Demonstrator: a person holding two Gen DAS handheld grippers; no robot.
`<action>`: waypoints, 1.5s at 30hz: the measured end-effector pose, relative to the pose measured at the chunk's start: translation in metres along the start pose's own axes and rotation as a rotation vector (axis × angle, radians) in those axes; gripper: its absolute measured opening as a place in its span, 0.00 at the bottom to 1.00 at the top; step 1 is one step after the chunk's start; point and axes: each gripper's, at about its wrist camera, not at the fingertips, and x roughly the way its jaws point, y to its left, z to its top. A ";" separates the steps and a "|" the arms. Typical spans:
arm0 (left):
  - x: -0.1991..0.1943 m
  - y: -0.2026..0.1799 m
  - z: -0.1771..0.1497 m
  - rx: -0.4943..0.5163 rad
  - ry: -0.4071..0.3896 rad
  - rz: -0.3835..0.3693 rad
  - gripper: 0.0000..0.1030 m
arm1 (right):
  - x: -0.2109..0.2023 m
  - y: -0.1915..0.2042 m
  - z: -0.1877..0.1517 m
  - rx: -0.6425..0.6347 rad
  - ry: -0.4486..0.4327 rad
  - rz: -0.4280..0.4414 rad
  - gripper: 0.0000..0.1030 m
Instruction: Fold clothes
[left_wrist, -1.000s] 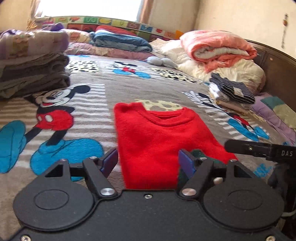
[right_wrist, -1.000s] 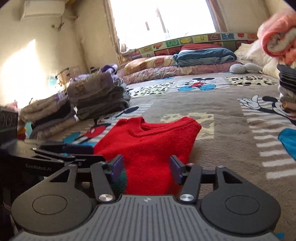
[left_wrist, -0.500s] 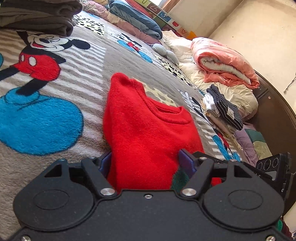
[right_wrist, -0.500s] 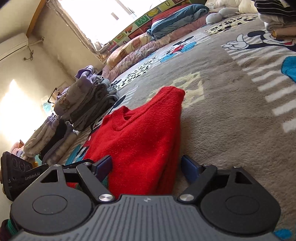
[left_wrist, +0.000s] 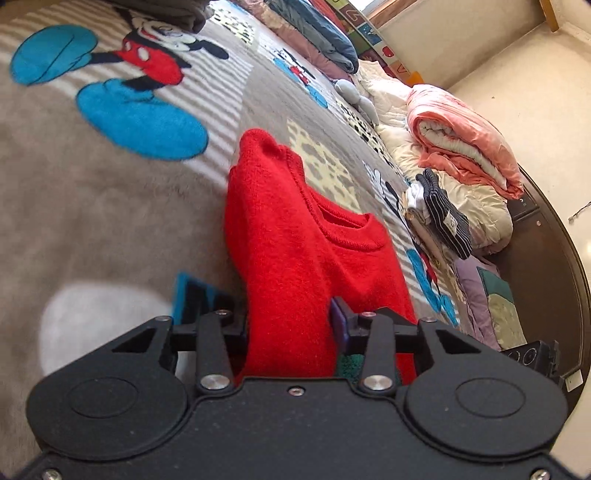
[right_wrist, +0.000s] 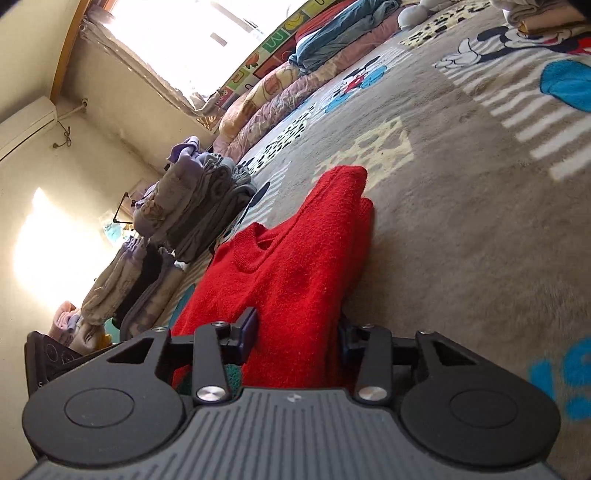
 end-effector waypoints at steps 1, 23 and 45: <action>-0.010 0.001 -0.010 -0.009 0.015 -0.002 0.37 | -0.009 0.001 -0.011 0.015 0.017 0.004 0.41; -0.019 0.002 -0.037 0.099 -0.069 0.013 0.42 | -0.045 0.011 -0.074 -0.005 -0.065 -0.015 0.45; -0.223 0.034 0.007 -0.055 -0.527 -0.065 0.31 | 0.019 0.139 -0.053 -0.009 -0.004 0.397 0.35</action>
